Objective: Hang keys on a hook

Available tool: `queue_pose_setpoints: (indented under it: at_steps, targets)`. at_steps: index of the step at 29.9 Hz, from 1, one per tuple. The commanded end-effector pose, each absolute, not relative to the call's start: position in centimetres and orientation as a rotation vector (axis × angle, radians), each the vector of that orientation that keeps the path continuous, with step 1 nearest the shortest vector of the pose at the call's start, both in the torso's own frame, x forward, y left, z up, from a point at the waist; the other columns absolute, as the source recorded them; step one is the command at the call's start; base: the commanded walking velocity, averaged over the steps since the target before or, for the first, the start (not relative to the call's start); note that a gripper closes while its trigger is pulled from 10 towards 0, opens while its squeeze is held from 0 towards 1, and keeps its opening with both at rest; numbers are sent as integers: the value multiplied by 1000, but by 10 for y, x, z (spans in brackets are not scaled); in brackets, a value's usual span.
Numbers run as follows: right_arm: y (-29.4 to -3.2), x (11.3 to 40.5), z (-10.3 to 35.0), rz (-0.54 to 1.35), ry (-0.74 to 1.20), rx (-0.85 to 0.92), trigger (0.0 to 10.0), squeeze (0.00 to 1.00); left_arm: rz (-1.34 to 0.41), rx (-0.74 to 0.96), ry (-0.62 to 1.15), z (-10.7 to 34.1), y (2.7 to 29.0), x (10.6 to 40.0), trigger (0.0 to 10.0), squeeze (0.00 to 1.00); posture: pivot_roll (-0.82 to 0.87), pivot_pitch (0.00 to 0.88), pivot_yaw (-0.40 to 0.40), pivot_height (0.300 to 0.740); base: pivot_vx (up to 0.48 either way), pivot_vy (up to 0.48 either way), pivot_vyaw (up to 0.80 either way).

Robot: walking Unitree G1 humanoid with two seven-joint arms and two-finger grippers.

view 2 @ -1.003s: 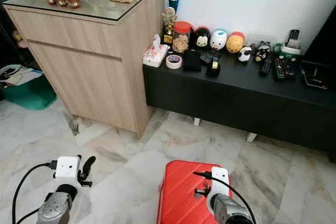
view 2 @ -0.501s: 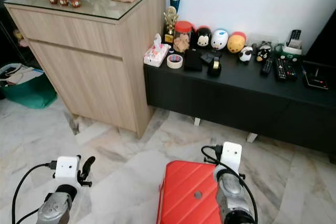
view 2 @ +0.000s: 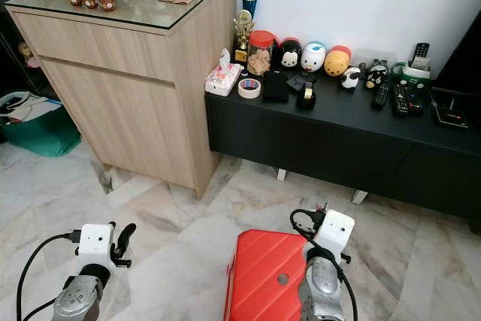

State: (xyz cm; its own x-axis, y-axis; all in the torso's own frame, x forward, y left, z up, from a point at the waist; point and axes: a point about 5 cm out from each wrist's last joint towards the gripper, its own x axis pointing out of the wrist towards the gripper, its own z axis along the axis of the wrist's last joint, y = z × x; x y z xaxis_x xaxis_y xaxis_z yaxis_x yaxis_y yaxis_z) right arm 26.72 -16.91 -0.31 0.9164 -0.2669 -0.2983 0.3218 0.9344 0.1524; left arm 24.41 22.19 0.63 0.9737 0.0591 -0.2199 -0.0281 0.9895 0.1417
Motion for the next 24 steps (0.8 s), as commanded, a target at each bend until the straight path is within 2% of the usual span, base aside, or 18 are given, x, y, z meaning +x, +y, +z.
queue_pose_setpoints:
  at_steps: [1, 24]
  targets:
    - [-166, 268, -4, -283, 283, 210, 10000, 0, 38, 147, 213, 8, 222, 244, 10000, 0, 69, 0, -41, 740, 0, 0, 0]
    - [-168, 269, -7, -272, 325, 186, 10000, 0, 39, 133, 242, 1, 223, 239, 10000, 0, 70, 0, -44, 740, 0, 0, 0]
